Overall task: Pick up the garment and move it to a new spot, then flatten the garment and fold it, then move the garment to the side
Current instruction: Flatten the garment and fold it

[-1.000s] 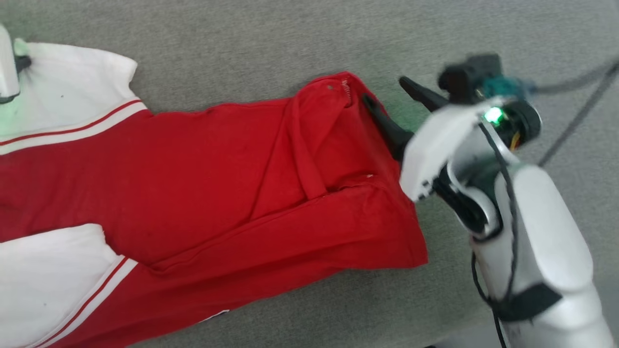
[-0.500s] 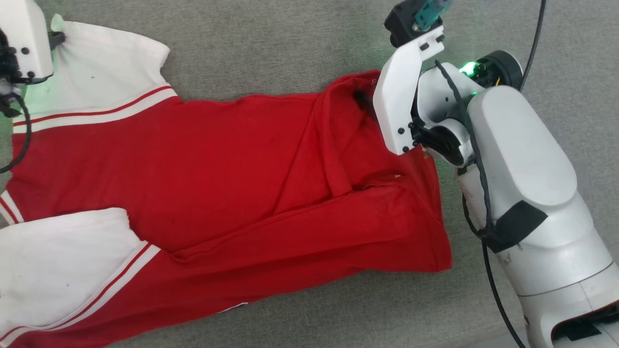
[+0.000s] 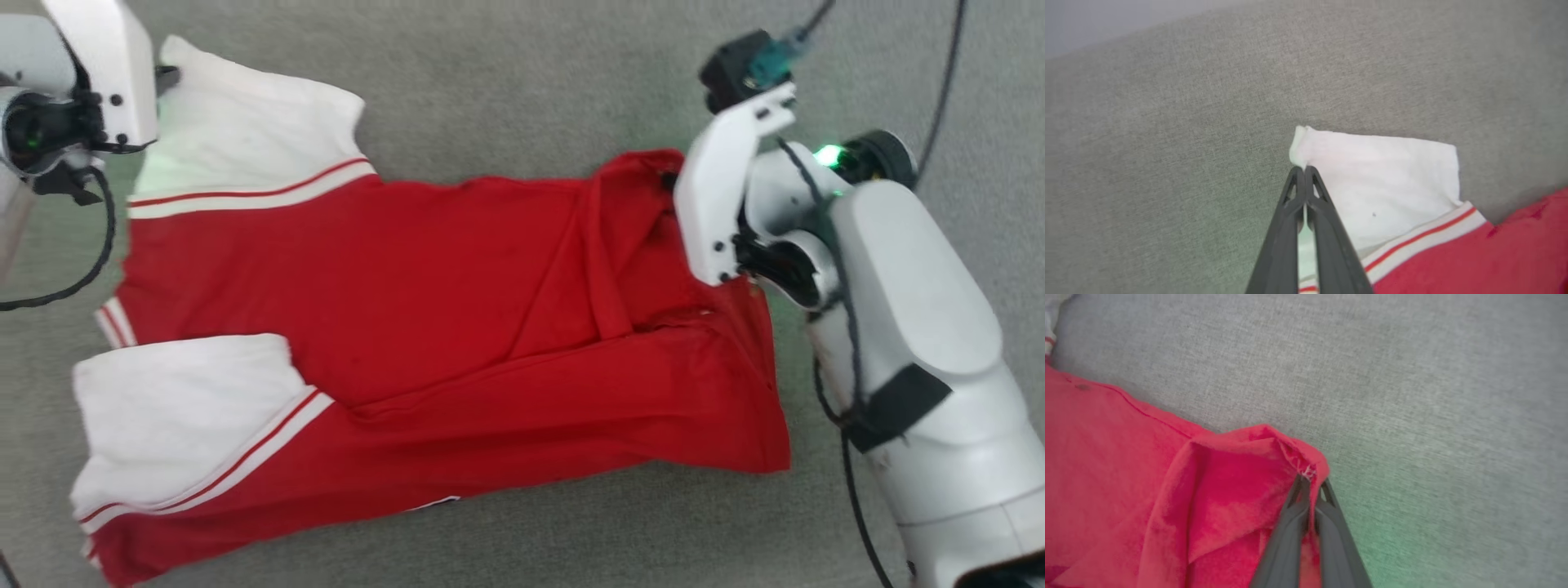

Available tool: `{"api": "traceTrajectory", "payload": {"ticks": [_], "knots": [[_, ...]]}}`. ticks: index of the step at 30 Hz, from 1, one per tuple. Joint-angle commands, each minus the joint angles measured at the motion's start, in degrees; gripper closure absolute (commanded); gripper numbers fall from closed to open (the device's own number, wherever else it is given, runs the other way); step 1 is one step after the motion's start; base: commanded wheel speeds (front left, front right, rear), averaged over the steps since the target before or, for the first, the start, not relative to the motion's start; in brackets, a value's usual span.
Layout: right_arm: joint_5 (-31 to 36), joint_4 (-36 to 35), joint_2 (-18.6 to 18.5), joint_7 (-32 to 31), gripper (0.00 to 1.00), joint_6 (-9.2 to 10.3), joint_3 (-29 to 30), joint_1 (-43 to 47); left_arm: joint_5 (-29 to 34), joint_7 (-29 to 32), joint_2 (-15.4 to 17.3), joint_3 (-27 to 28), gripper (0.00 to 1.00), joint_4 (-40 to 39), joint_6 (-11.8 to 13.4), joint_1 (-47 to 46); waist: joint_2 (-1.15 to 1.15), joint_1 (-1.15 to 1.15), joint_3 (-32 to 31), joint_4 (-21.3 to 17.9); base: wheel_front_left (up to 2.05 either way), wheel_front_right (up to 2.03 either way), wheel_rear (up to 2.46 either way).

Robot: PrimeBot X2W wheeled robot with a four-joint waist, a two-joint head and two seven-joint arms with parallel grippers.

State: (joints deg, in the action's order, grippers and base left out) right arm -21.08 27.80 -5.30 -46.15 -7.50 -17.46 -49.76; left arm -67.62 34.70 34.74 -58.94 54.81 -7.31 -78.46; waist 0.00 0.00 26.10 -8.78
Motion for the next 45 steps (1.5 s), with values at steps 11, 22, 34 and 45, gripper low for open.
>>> {"api": "traceTrajectory", "payload": {"ticks": [11,22,34,45], "knots": [[-0.5,-7.5,-6.0,4.0,1.0,0.03,2.7,9.5,-2.3,0.5,2.1,-2.2,1.0,-8.4,-0.2,4.0,0.0,0.0,-9.4,5.6,0.0,0.0,0.0],[-3.7,-21.2,-12.2,2.6,1.0,0.03,4.2,20.8,-3.1,3.3,8.9,-3.6,1.0,-25.0,5.6,11.8,0.0,0.0,-14.5,8.8,0.0,0.0,0.0],[-8.2,-34.4,-17.7,-2.1,1.0,0.04,5.0,33.6,-7.6,6.0,23.5,-5.8,1.0,-58.8,23.8,27.3,0.0,0.0,-15.3,10.2,0.0,0.0,0.0],[-9.1,-27.8,-14.6,-0.6,1.0,0.03,2.2,35.2,-12.7,0.8,20.4,-8.1,1.0,-54.4,25.0,38.2,0.0,0.0,-14.5,10.0,0.0,0.0,0.0]]}}
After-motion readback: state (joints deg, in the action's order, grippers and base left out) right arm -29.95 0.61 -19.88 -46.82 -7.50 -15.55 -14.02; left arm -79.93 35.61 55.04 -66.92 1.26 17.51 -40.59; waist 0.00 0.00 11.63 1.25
